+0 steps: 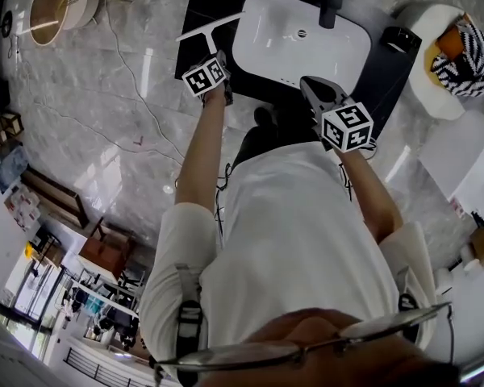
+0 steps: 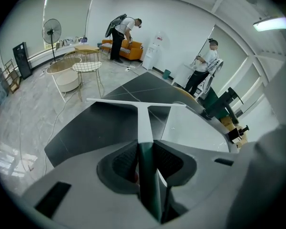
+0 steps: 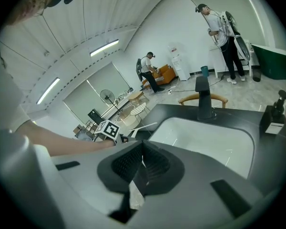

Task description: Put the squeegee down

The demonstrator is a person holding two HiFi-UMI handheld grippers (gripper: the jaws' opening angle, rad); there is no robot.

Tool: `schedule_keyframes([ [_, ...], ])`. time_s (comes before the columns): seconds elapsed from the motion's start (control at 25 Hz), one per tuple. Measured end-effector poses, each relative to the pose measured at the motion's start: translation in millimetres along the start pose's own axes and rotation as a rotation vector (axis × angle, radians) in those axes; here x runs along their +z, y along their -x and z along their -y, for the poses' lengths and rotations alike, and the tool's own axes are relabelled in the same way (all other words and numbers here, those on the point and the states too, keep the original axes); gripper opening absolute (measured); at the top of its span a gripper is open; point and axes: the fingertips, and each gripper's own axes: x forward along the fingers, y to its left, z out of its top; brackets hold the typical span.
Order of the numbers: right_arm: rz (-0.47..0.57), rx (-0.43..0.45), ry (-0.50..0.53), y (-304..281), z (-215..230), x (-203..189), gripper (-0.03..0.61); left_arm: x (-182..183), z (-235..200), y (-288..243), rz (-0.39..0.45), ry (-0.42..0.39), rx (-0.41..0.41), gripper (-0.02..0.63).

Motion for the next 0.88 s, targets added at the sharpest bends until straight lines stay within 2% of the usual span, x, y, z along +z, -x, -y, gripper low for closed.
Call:
schedule_keyframes([
  [0.4,-0.060,-0.002,-0.003,-19,16,-17,0.005,-9,3,-21,-0.028,0.065,0.012,0.097],
  [0.64,-0.073,0.005,0.005,-24,17,-17,0.005,-10,5,-22,-0.025,0.077,-0.022,0.098],
  [0.8,-0.071,0.009,0.014,-25,15,-16,0.005,-4,4,-22,-0.007,0.080,-0.031,0.192],
  [0.88,-0.069,0.010,0.016,-26,13,-16,0.005,-3,5,-19,-0.003,0.068,-0.033,0.206],
])
